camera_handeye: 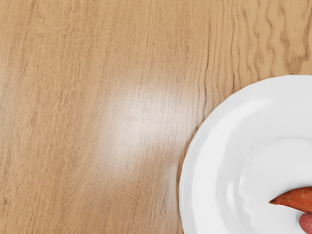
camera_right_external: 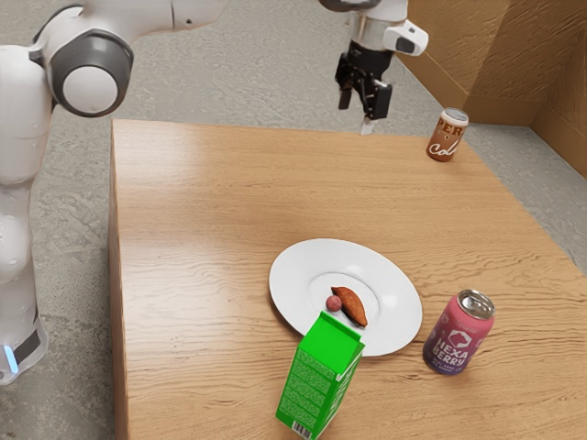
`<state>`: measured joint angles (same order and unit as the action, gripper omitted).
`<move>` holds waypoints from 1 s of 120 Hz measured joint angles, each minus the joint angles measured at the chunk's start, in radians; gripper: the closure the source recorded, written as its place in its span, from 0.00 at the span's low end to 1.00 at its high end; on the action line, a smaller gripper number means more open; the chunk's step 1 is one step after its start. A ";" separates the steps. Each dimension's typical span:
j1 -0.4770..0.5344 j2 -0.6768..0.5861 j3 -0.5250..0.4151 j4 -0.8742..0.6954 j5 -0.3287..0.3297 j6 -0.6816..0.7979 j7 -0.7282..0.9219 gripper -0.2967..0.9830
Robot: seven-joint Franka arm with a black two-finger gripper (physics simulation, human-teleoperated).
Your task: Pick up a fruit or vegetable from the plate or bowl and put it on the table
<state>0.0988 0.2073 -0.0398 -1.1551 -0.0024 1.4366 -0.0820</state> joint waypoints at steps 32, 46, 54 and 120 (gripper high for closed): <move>0.003 0.001 -0.002 0.000 0.008 -0.001 -0.002 0.23; -0.007 -0.003 -0.013 -0.034 0.012 -0.035 0.006 0.23; -0.008 -0.004 -0.015 -0.093 0.016 -0.032 0.025 0.23; -0.020 0.011 -0.059 -0.380 0.013 0.145 0.194 0.23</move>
<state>0.0785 0.2185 -0.0987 -1.5350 0.0108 1.5817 0.1116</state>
